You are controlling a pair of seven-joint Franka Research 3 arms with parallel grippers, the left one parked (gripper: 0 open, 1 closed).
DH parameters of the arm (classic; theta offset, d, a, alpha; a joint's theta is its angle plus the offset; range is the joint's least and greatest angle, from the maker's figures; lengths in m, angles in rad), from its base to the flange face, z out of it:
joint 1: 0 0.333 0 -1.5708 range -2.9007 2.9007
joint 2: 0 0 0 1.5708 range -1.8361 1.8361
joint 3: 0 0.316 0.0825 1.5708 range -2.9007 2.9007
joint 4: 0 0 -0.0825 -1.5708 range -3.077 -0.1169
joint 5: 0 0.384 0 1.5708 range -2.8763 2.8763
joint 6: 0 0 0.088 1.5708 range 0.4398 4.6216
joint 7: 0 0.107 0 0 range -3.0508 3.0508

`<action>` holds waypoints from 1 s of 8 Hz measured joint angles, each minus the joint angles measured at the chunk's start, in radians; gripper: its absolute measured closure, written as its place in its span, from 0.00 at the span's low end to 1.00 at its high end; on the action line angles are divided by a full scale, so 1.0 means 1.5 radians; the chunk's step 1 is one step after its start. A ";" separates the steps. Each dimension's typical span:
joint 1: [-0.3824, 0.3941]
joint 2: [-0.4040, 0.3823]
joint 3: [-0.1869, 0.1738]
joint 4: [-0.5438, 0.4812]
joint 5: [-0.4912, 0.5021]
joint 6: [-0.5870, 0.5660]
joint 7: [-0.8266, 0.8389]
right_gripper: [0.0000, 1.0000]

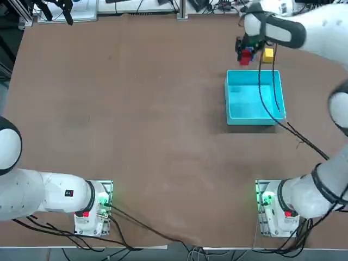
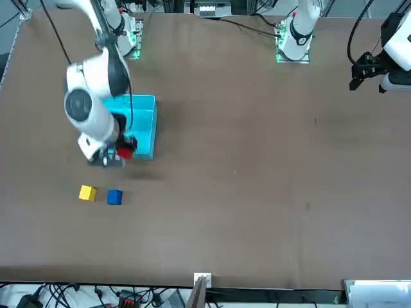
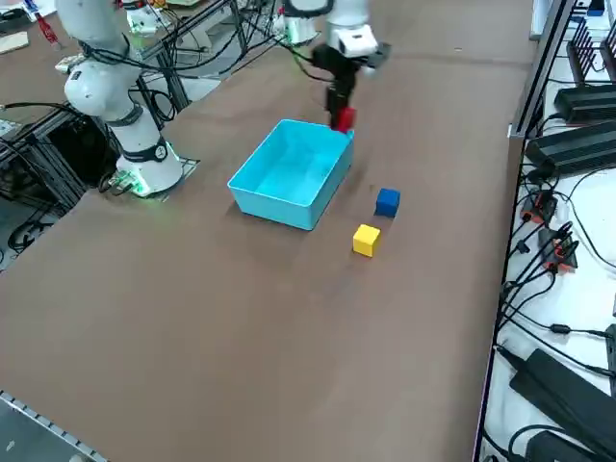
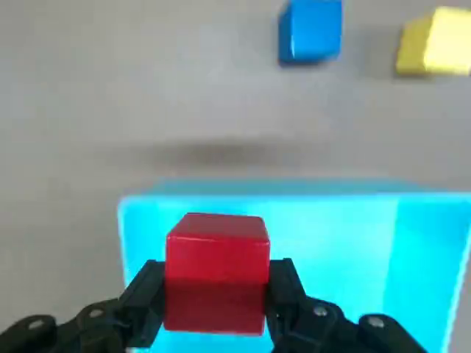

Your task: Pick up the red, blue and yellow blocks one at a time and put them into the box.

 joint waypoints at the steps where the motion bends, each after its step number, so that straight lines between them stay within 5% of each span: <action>1: 0.003 -0.044 0.001 -0.075 0.000 0.026 0.000 0.30; 5: 0.029 -0.079 0.004 -0.257 0.000 0.172 0.004 0.28; 7: 0.034 -0.080 0.004 -0.264 0.000 0.177 0.004 0.00; 8: 0.035 -0.087 0.004 -0.259 0.000 0.168 0.004 0.00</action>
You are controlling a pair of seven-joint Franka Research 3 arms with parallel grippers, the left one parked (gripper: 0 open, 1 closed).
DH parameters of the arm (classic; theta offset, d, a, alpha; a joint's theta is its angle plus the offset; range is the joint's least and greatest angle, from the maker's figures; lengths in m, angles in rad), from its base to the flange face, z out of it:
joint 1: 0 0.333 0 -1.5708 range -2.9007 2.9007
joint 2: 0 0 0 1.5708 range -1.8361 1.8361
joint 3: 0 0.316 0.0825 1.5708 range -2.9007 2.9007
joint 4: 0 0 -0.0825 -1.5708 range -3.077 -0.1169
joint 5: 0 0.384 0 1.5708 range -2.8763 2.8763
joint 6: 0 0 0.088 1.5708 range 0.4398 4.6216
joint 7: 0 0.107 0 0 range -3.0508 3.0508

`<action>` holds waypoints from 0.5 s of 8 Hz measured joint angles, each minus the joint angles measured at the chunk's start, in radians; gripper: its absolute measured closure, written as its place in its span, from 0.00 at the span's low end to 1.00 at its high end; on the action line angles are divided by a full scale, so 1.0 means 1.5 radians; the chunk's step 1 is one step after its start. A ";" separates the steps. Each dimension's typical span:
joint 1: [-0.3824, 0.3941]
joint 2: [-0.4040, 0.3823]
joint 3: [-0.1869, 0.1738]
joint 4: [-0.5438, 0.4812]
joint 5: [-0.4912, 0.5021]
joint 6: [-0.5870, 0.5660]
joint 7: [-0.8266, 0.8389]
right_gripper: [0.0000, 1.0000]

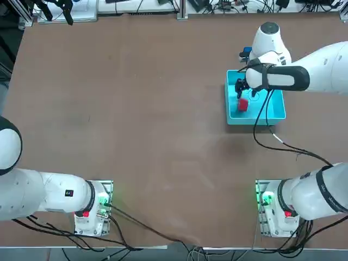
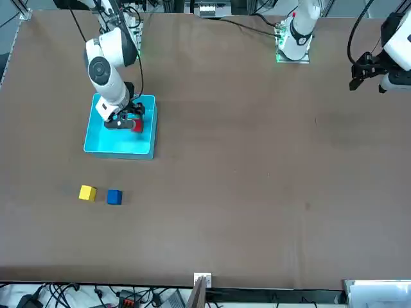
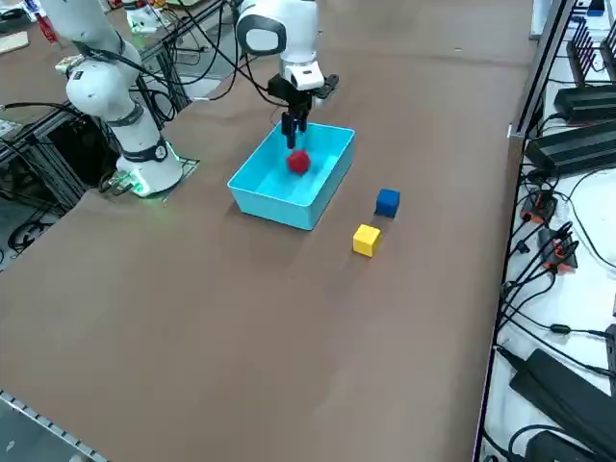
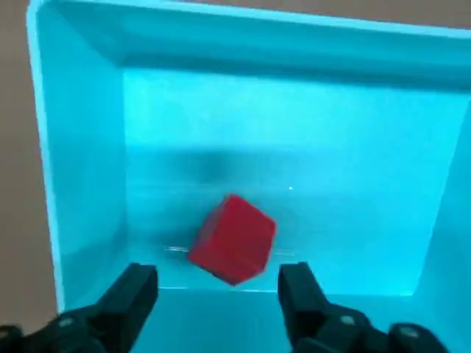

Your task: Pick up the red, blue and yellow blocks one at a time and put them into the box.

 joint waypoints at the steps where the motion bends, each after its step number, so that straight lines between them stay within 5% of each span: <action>1: 0.000 -0.011 -0.001 0.013 0.000 -0.018 -0.001 0.00; 4: -0.052 0.002 -0.016 0.140 0.000 -0.062 -0.076 0.00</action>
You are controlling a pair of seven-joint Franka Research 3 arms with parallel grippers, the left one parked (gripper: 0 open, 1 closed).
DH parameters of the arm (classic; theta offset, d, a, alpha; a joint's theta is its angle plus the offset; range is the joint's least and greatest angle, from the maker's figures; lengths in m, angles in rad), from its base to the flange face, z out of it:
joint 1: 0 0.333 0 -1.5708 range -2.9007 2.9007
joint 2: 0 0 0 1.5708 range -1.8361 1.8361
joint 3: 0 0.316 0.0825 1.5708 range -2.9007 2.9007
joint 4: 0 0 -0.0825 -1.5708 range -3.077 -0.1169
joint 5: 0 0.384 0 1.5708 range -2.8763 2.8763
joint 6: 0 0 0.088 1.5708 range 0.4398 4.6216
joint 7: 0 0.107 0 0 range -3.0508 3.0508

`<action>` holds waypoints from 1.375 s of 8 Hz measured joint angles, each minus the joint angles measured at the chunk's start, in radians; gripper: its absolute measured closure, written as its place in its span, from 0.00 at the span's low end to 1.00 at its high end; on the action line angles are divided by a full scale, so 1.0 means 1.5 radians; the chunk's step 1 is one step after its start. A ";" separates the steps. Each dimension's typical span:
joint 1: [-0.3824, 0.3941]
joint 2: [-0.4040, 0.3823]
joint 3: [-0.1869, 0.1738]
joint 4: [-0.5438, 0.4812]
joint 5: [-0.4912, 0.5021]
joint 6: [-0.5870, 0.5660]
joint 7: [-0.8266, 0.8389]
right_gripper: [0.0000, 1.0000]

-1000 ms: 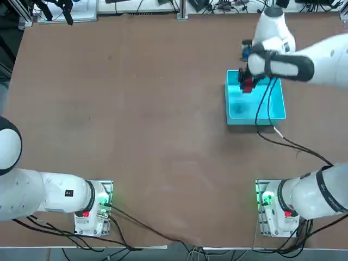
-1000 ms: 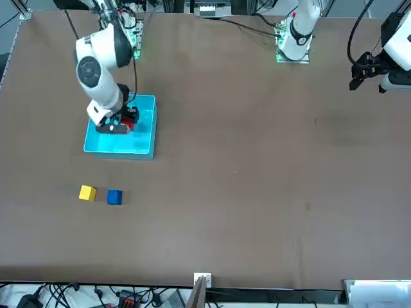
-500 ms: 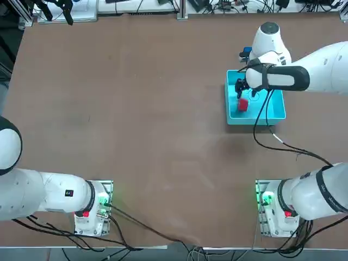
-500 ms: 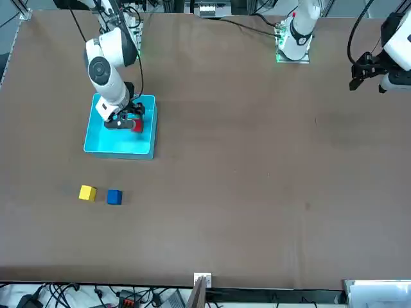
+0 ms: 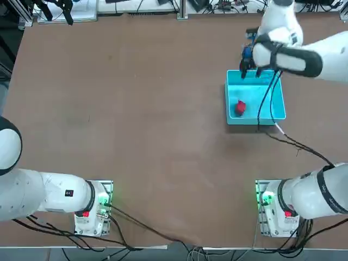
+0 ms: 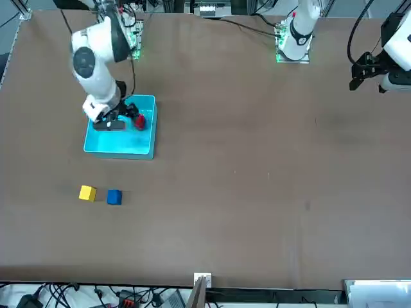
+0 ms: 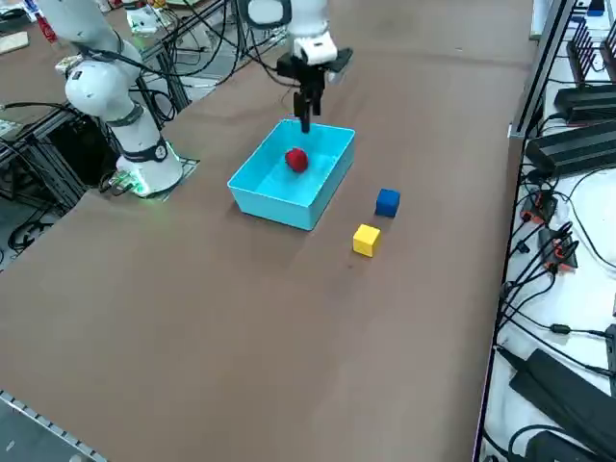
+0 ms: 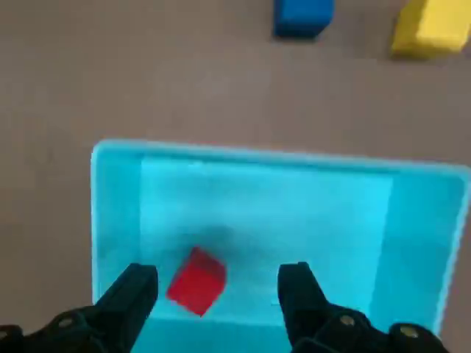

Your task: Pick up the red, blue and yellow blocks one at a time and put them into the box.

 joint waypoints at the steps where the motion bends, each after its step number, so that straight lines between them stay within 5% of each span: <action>1: -0.030 0.051 -0.003 0.068 -0.002 -0.002 -0.028 0.00; 6: -0.068 0.379 -0.005 0.391 -0.019 0.001 -0.073 0.00; 11: -0.114 0.457 -0.006 0.461 -0.030 0.001 -0.140 0.00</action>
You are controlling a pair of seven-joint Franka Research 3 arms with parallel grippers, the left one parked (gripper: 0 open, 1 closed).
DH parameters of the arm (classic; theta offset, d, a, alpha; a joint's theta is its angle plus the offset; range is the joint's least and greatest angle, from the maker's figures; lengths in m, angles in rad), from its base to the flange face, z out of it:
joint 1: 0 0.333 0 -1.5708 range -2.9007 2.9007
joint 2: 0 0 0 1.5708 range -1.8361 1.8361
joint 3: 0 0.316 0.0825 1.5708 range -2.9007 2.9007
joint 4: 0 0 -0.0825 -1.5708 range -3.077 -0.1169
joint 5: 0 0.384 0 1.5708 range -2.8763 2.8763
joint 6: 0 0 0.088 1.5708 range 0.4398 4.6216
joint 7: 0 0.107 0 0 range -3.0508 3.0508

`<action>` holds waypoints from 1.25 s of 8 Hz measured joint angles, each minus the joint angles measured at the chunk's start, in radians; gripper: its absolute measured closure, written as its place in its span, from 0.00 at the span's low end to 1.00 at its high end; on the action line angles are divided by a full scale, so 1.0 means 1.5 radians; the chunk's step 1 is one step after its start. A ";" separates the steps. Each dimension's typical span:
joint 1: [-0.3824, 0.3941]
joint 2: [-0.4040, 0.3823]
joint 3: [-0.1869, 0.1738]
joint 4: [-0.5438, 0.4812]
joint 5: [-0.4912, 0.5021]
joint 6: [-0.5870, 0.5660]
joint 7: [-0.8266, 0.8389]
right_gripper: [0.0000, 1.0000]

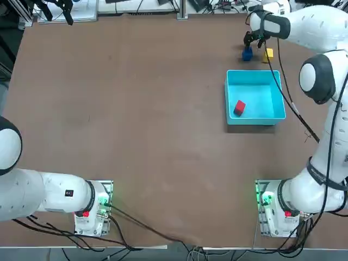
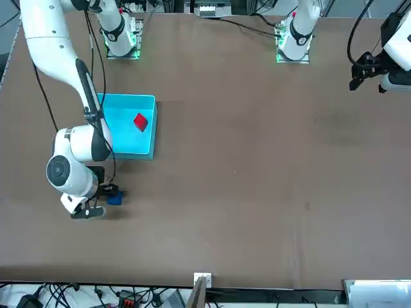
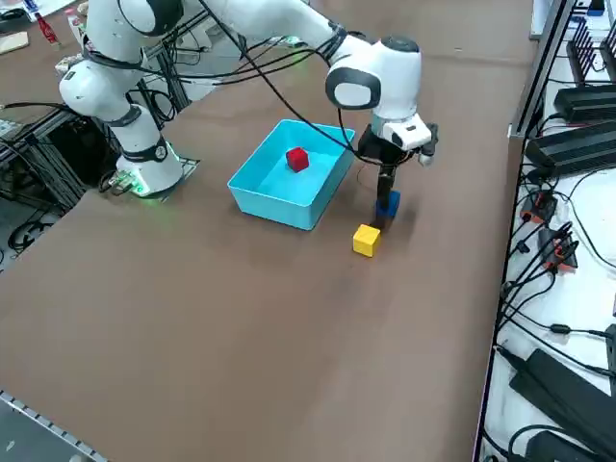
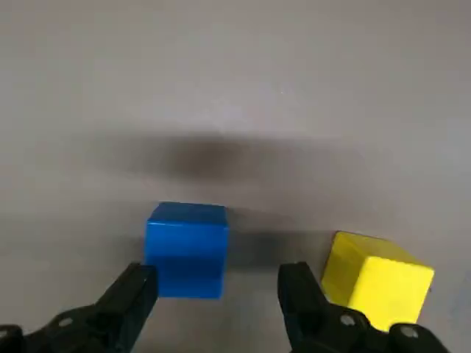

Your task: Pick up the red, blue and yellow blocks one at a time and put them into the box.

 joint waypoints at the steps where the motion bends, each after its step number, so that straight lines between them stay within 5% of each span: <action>1: 0.000 0.003 0.000 0.000 0.000 0.000 0.001 0.00; 10: 0.002 0.027 0.010 0.007 0.029 0.017 0.007 0.00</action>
